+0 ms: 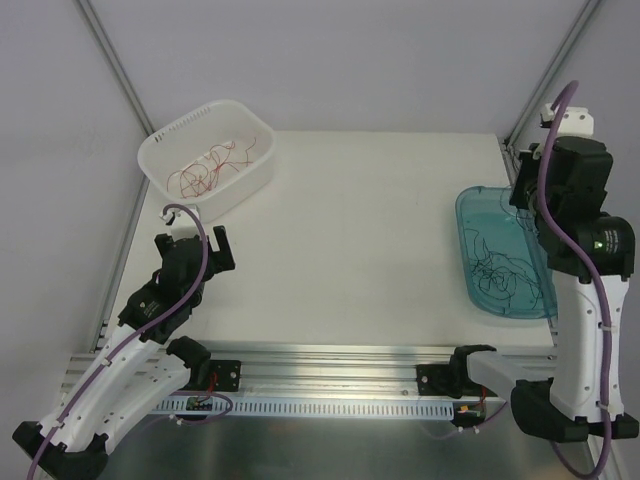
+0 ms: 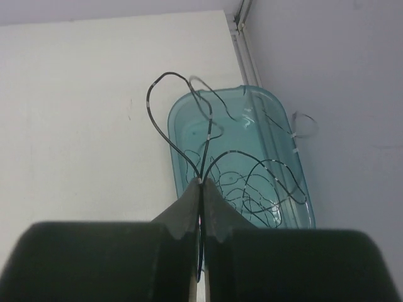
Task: Untangle the cables
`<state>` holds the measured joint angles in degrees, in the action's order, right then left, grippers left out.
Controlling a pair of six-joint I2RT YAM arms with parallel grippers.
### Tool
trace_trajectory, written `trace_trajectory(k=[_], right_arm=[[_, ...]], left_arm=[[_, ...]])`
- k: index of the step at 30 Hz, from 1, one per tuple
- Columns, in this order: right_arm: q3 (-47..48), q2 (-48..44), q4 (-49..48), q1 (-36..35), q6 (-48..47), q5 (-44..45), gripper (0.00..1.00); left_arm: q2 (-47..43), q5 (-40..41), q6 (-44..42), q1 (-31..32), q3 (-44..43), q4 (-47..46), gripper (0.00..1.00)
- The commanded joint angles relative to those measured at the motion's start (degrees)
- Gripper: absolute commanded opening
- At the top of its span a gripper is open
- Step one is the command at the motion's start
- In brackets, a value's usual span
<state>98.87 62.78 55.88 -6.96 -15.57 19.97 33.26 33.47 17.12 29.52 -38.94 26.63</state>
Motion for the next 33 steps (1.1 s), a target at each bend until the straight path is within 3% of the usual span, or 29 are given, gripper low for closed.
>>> trace_trajectory(k=[1, 7, 15, 27, 33], right_arm=[[5.01, -1.44, -4.27, 2.3, 1.77, -3.01, 0.01], [6.69, -1.52, -7.1, 4.76, 3.53, -2.22, 0.01], [-2.79, -5.3, -11.14, 6.17, 4.32, 0.07, 0.01], [-4.82, -4.6, -12.19, 6.87, 4.41, 0.07, 0.01], [-16.06, -5.48, -18.07, 10.56, 6.43, 1.13, 0.01]], left_arm=[[-0.21, 0.1, 0.28, -0.6, 0.18, -0.44, 0.86], [-0.12, -0.07, 0.28, -0.6, 0.27, -0.44, 0.86], [0.14, -0.34, 0.28, -0.6, 0.27, -0.35, 0.86], [0.49, -0.43, 0.28, -0.6, 0.18, -0.35, 0.86], [0.76, -0.69, 0.28, -0.6, 0.27, -0.27, 0.85]])
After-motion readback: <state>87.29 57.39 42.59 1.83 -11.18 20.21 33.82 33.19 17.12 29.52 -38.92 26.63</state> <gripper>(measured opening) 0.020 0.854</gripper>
